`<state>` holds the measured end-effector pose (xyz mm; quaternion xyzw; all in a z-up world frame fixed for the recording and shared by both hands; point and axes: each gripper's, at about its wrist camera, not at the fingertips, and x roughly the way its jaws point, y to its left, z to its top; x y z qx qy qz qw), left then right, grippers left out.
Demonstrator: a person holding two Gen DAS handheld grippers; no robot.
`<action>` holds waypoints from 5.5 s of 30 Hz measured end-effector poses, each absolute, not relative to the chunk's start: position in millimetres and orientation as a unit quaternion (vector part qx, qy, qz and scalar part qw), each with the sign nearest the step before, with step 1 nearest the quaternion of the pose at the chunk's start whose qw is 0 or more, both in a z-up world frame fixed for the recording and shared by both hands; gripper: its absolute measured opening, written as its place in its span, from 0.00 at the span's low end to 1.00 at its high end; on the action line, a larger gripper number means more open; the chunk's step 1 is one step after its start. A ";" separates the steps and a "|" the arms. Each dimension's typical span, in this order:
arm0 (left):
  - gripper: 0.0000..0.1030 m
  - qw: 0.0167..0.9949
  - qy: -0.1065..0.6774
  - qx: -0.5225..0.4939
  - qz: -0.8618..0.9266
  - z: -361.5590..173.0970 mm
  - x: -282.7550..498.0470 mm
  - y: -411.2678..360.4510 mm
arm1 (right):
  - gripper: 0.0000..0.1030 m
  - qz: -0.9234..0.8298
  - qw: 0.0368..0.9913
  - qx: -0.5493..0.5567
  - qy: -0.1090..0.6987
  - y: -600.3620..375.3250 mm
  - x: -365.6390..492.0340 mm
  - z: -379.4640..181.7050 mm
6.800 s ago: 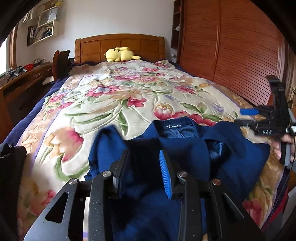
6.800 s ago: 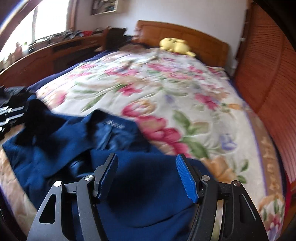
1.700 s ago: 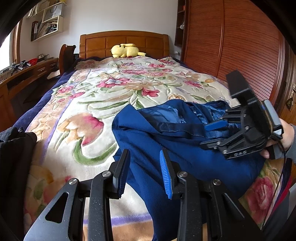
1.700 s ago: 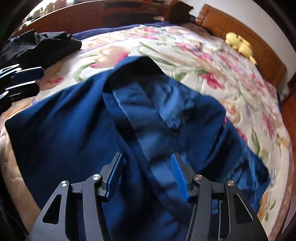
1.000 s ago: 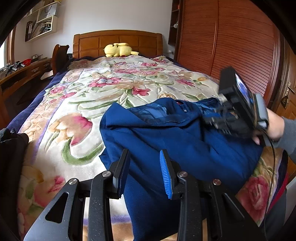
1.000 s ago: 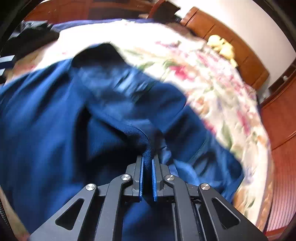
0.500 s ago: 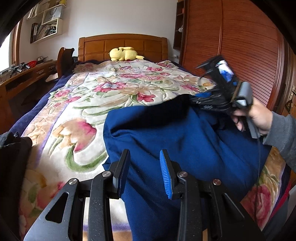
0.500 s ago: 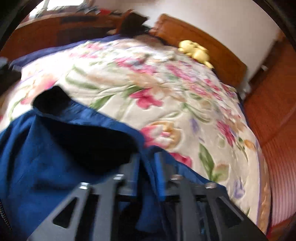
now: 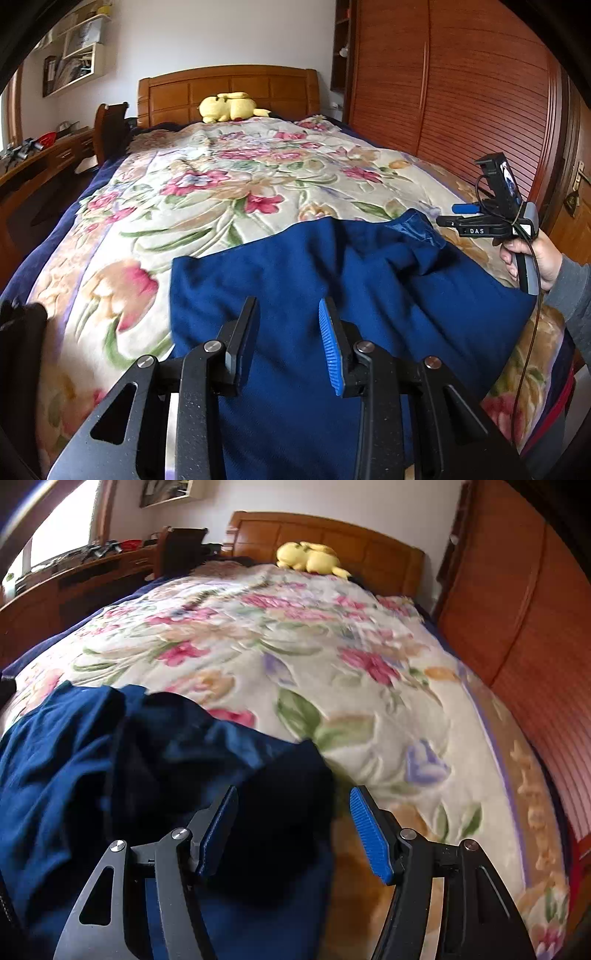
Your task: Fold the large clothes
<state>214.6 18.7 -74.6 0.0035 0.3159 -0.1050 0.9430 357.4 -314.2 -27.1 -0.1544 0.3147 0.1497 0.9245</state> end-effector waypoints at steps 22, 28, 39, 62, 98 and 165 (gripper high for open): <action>0.33 0.881 0.472 0.022 -0.033 -143.9 366.5 108.3 | 0.63 0.192 0.895 -0.106 0.390 -334.0 432.3 -69.0; 0.33 0.869 0.493 0.026 -0.022 -167.8 401.0 116.5 | 0.63 0.196 0.888 -0.115 0.400 -325.5 447.2 -80.2; 0.22 0.883 0.468 0.036 -0.015 -174.6 419.3 116.5 | 0.12 0.226 0.883 -0.143 0.386 -315.4 461.7 -79.9; 0.12 0.911 0.411 0.007 0.019 -125.5 382.9 142.9 | 0.05 0.108 0.916 -0.097 0.374 -364.6 452.0 -58.1; 0.31 0.914 0.394 0.010 -0.099 -119.6 152.0 52.1 | 0.47 0.176 0.896 -0.091 0.398 -413.9 204.5 -82.1; 0.31 0.932 0.351 -0.021 -0.089 -96.0 68.7 86.7 | 0.05 0.346 0.891 -0.132 0.263 -223.7 172.3 53.7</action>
